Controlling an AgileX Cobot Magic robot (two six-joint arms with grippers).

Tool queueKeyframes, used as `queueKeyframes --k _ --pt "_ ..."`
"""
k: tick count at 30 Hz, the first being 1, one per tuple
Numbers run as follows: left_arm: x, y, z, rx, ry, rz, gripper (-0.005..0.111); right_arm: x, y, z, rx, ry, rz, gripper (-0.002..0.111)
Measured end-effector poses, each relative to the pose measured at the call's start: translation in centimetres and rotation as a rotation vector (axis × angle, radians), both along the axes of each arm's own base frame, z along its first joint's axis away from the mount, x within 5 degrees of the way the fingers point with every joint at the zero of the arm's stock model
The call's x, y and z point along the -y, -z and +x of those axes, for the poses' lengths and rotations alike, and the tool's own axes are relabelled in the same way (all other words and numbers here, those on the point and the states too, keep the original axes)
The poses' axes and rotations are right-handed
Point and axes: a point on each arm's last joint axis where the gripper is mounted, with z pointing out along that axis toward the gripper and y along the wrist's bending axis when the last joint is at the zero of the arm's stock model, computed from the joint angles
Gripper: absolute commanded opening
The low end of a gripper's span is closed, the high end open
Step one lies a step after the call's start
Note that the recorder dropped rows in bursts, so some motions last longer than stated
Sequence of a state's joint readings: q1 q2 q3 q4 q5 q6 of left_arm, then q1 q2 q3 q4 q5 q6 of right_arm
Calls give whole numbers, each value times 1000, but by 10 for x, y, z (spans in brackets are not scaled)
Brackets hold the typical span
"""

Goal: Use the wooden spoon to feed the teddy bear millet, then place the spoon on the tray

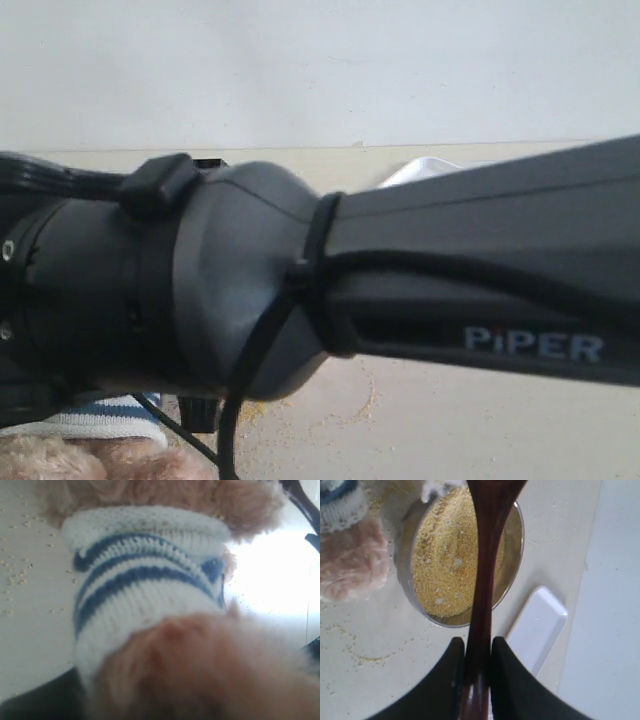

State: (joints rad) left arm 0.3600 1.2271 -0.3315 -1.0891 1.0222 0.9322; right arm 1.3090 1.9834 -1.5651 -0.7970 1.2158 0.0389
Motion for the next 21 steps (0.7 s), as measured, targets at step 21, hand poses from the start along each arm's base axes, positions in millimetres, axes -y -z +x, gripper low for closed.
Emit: queueKeyframes --k 21 --pt "0 0 0 0 0 0 5 58 -39 39 -67 206 137 8"
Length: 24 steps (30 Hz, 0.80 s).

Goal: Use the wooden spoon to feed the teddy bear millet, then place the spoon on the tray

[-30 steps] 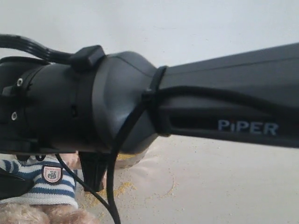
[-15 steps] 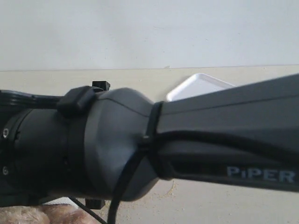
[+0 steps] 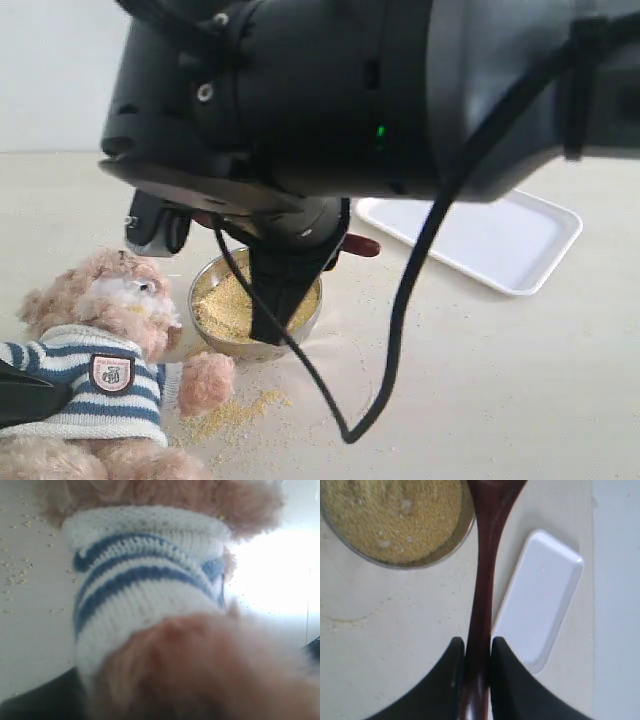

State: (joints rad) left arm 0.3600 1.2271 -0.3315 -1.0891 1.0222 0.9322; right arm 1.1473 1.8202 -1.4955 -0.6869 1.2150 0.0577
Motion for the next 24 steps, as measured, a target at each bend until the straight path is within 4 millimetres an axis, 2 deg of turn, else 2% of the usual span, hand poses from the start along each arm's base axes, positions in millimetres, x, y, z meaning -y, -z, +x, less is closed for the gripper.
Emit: queueKeyframes --k 2,4,7,8,12,24 --pt "0 0 0 0 0 0 5 9 9 7 -1 -26 -83 8" --pt "0 0 0 0 0 0 5 9 19 13 19 -60 -164 8" --pt "0 0 0 0 0 0 5 3 40 20 29 -103 -266 8" --pt "0 0 0 0 0 0 5 -1 52 23 26 -114 -308 8" --pt "0 0 0 0 0 0 5 -6 74 30 67 -134 -392 8" --pt "0 0 0 0 0 0 5 -13 101 39 118 -167 -494 8"
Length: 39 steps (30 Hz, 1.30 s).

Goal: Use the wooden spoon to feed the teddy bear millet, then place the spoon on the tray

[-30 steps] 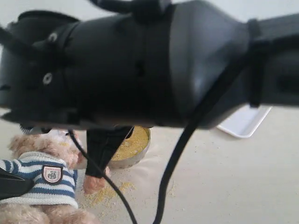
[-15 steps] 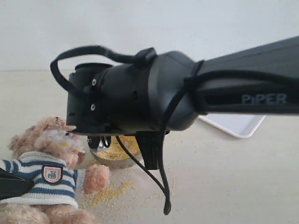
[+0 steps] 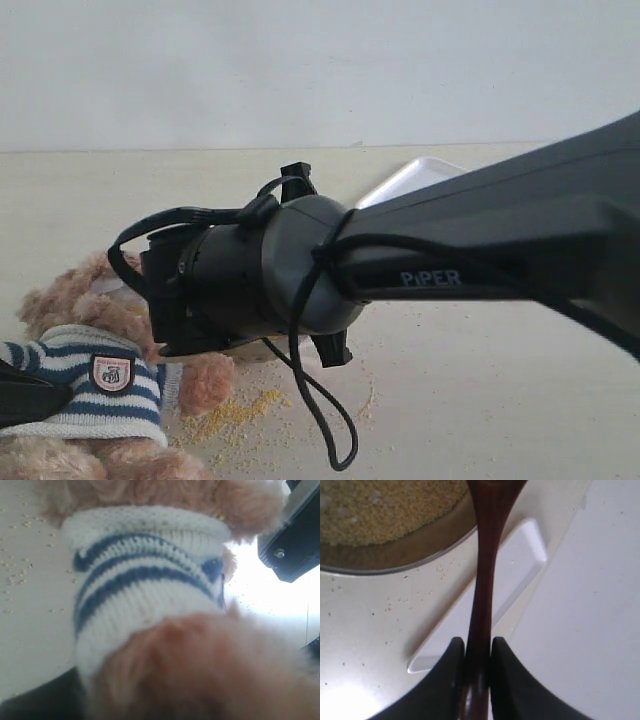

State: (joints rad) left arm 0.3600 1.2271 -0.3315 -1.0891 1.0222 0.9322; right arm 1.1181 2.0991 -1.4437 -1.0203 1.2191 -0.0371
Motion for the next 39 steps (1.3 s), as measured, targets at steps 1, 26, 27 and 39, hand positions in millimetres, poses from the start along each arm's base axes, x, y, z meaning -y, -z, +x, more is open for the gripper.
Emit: queueKeyframes --k 1,26,27,39 --pt "0 0 0 0 0 0 5 0 2 0 -1 -1 -5 8" --pt "0 0 0 0 0 0 5 -8 7 -6 -95 76 78 8" --pt "0 0 0 0 0 0 5 -9 7 -7 -107 80 88 8" --pt "0 0 0 0 0 0 5 -15 3 -11 -170 113 143 8"
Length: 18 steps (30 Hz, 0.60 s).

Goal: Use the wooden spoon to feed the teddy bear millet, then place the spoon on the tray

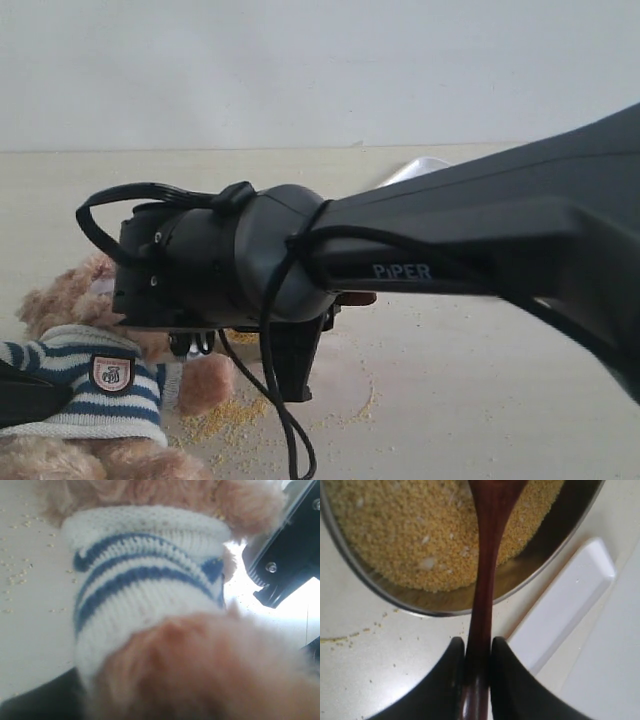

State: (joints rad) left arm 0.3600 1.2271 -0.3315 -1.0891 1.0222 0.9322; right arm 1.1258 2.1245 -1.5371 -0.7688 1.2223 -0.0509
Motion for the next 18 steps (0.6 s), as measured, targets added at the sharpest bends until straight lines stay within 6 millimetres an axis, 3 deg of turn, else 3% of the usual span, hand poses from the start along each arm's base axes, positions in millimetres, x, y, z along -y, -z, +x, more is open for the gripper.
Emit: queueKeyframes --k 18 --pt "0 0 0 0 0 0 5 -10 -8 -8 -126 73 126 8"
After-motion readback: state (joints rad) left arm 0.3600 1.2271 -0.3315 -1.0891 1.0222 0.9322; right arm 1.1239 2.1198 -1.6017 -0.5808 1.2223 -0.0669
